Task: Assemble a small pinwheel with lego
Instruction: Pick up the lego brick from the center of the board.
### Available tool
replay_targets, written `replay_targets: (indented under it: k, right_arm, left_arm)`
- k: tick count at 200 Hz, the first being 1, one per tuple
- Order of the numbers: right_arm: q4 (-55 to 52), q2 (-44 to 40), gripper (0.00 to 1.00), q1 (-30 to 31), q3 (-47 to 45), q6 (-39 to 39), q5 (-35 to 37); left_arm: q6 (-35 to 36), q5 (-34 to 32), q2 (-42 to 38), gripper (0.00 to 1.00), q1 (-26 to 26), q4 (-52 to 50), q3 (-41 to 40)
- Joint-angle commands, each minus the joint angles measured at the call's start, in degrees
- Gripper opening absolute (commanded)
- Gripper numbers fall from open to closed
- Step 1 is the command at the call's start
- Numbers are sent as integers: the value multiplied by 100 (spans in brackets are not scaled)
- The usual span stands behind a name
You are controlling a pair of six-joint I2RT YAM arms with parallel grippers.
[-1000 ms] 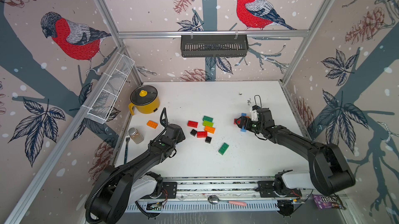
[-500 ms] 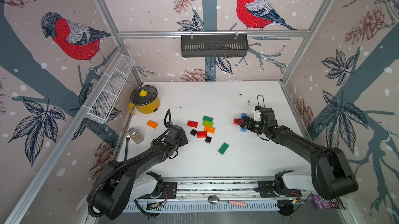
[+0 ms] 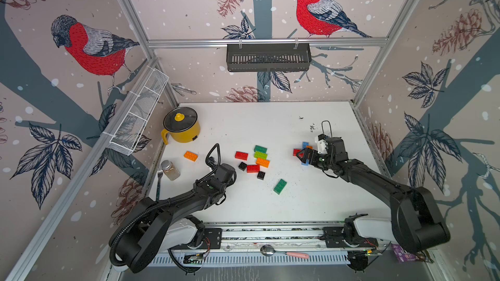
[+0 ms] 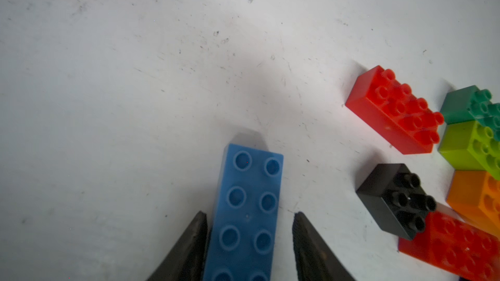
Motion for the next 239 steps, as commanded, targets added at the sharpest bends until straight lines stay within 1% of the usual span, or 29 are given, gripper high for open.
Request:
replay_targets:
  k: [1,42,74,109,150,173,239]
  right_arm:
    - [109,-87,99,20,-64,-91,-142]
    - [109,-210,99,20,-193,-89,-263]
    - [87,-504,99,11,-286,-86,-286]
    - [48,-648,99,-5,-346,-119,-308]
    - [100,-610,99,-19,-340,-104,-361]
    - [122,-580,99,-26,-322,-89,-408]
    - [127,-601,99,-41,-348,-89,-435]
  left_arm:
    - [-430,-180,67,53,-195,-699,-74]
    - [-628,-364,238,49,-425,-869,18]
    - [-756,-449,463,41,-475,-1039,177]
    - [-799,-457,610,38,-532,-971,206]
    - [-967,-646,826,38,-721,-1128,328]
    - [-1063,-646,996,41,-745,-1176,391]
    - [-1298,-768,1045,39,-934,-1361,410]
